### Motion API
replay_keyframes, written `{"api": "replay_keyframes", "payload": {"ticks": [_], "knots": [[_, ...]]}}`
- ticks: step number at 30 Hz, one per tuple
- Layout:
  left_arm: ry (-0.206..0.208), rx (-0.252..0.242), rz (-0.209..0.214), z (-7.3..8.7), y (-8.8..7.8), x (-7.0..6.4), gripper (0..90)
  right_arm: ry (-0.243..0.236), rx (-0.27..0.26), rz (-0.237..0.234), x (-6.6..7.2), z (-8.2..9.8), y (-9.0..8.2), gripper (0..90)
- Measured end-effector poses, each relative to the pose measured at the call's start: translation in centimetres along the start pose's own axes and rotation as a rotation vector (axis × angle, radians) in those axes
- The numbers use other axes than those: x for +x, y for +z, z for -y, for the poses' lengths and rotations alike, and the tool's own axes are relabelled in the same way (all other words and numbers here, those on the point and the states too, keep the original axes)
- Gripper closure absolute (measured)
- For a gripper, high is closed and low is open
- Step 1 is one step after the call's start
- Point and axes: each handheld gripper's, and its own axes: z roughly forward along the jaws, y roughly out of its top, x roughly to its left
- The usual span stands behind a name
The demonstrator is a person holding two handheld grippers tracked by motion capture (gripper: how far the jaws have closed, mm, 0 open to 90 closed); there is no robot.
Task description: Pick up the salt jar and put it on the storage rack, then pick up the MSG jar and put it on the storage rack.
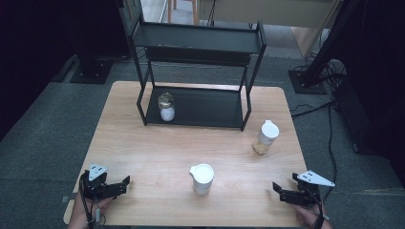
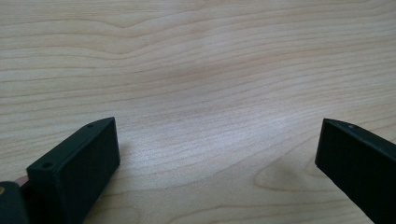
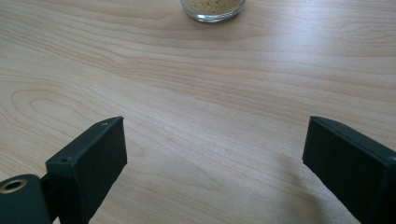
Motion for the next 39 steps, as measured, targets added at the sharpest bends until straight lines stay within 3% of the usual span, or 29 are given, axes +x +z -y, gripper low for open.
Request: {"api": "replay_keyframes", "payload": {"ticks": [12, 17, 19, 21, 30, 33, 37, 39], "knots": [[0.004, -0.003, 0.017, 0.1, -0.1, 0.0, 0.0, -0.038, -0.003, -0.009, 0.5, -0.1, -0.2, 6.2], [0.011, 0.0, 0.021, 0.0, 0.0, 0.0, 0.0, -0.062, 0.007, 0.013, 1.2, -0.4, -0.2, 6.3], [0.019, 0.002, 0.022, 0.0, 0.0, -0.1, 0.0, -0.049, 0.004, -0.013, 1.5, -0.5, -0.4, 6.3], [0.023, 0.004, 0.021, 0.0, 0.0, -0.1, 0.0, -0.077, -0.005, -0.019, 2.2, -0.7, -0.6, 6.3], [0.025, 0.003, 0.026, 0.0, 0.0, -0.1, 0.0, -0.104, -0.018, -0.096, 4.3, -1.5, -0.6, 6.4], [0.026, 0.004, 0.025, 0.0, 0.0, -0.1, 0.0, -0.14, -0.028, -0.146, 5.7, -2.3, -0.6, 6.4], [0.026, 0.004, 0.026, 0.0, 0.0, -0.1, 0.0, -0.216, -0.027, -0.182, 7.5, -3.3, -0.2, 6.4], [0.027, 0.004, 0.027, 0.0, 0.0, -0.2, 0.0, -0.229, -0.026, -0.193, 7.9, -3.4, 0.0, 6.4]]}}
